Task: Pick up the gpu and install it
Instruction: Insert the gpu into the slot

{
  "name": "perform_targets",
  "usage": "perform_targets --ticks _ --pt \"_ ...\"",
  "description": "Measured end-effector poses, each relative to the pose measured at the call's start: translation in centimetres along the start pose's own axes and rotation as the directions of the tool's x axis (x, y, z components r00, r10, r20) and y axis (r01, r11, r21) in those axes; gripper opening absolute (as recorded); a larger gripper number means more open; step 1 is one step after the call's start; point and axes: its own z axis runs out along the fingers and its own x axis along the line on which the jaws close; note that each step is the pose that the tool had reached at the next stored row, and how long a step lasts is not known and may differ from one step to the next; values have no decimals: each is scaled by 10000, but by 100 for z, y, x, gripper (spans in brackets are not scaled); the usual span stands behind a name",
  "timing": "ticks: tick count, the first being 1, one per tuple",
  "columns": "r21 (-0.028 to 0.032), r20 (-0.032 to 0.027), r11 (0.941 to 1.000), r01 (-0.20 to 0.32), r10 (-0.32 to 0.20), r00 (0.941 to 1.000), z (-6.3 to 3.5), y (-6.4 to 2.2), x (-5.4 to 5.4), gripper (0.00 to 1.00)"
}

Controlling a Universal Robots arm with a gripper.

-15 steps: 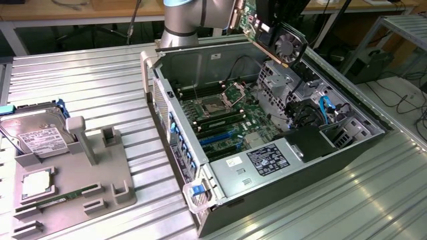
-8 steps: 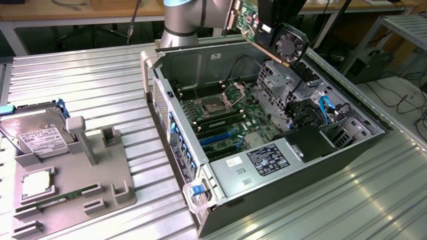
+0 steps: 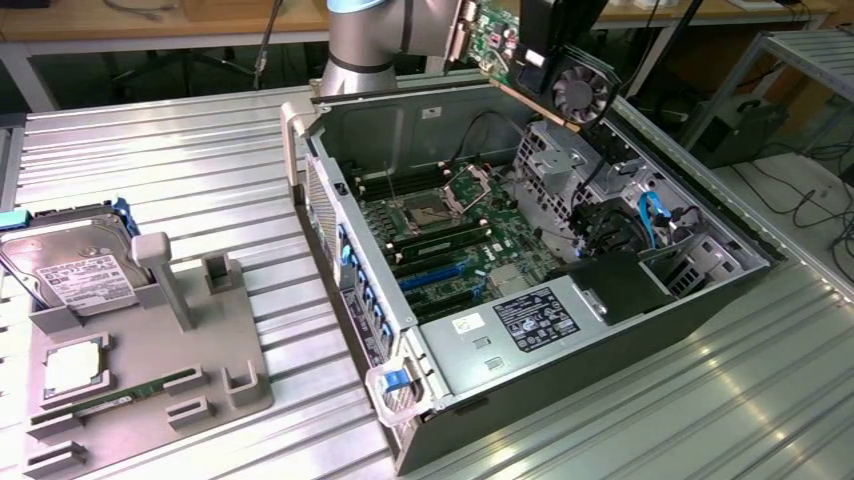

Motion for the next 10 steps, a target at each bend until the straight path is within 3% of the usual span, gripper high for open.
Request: perform_targets --ticks 10 --pt "-16 -27 9957 924 -924 9957 0 0 0 28"
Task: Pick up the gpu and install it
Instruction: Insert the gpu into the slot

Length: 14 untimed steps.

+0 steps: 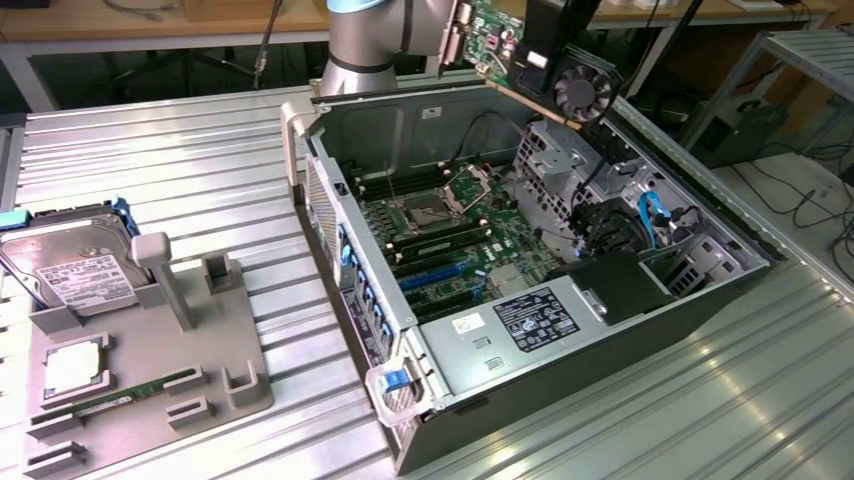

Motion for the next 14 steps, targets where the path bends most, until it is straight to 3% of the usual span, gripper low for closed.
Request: perform_targets --ticks 7,14 --pt "-10 -21 9978 656 -656 9978 0 0 0 28" --pt "-21 -41 9913 1314 -1314 9913 0 0 0 28"
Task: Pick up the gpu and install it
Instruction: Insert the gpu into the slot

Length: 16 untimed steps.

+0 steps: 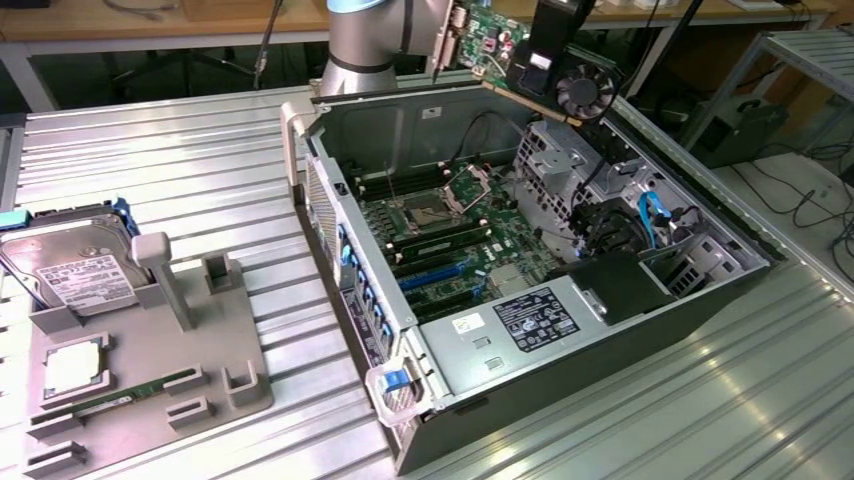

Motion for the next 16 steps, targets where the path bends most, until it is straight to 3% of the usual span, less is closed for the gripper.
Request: perform_targets --ticks 9,16 --pt "-16 -29 9952 975 -975 9952 0 0 0 28" --pt "-32 -57 9819 1891 -1892 9819 0 0 0 28"
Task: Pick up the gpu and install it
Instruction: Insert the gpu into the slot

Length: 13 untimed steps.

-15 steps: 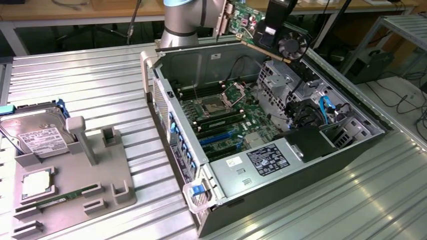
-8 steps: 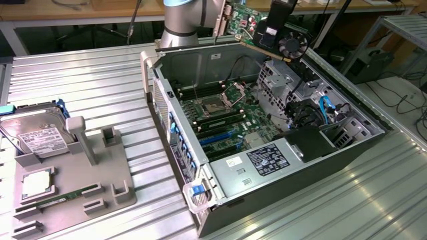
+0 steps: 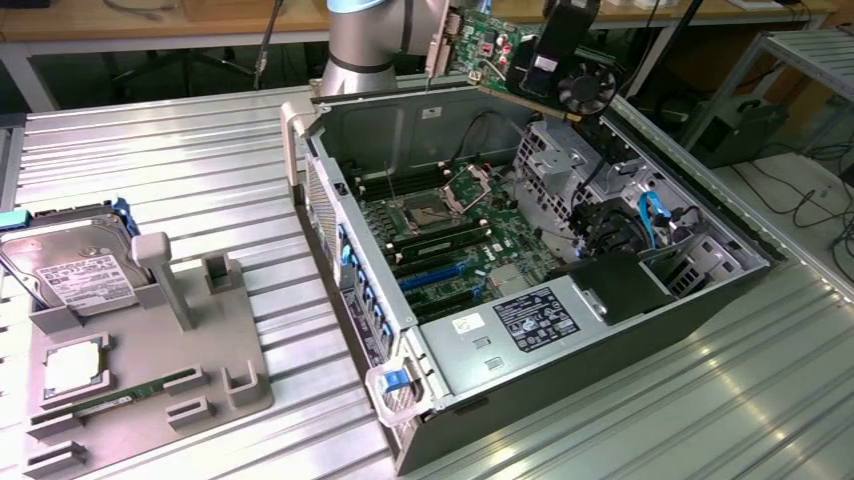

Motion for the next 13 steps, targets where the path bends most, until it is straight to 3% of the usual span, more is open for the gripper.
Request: perform_targets --ticks 9,13 --pt "-19 -43 9917 1285 -1285 9917 0 0 0 28" --pt "-30 -63 9814 1920 -1920 9814 0 0 0 28"
